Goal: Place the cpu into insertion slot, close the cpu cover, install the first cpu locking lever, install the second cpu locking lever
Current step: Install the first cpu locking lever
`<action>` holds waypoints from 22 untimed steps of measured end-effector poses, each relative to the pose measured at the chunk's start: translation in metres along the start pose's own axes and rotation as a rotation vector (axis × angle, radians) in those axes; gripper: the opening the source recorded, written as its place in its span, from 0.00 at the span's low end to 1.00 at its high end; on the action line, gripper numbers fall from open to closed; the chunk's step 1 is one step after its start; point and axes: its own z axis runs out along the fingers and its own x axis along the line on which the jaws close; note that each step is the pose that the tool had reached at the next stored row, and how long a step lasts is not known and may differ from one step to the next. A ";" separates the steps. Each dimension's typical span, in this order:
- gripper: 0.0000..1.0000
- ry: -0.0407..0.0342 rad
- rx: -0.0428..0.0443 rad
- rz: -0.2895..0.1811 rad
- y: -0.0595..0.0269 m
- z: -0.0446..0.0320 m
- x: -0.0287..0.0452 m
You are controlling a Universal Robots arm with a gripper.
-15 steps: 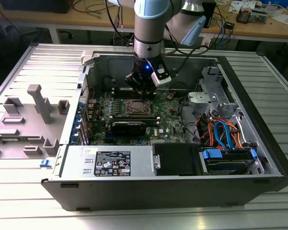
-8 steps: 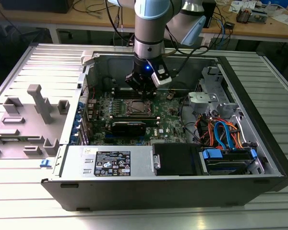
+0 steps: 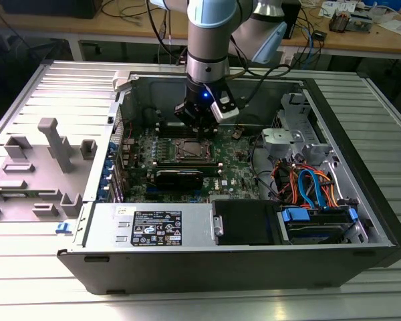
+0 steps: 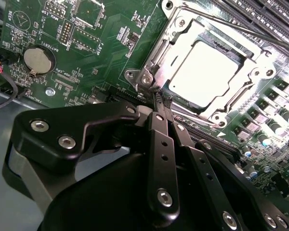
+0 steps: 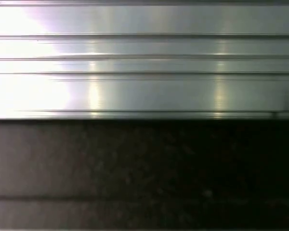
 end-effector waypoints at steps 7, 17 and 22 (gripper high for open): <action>0.11 0.0000 0.0009 0.000 -0.0003 0.0022 0.0001; 0.11 0.0003 0.0012 0.000 -0.0022 0.0029 -0.0003; 0.11 0.0001 0.0011 0.000 -0.0021 0.0043 -0.0009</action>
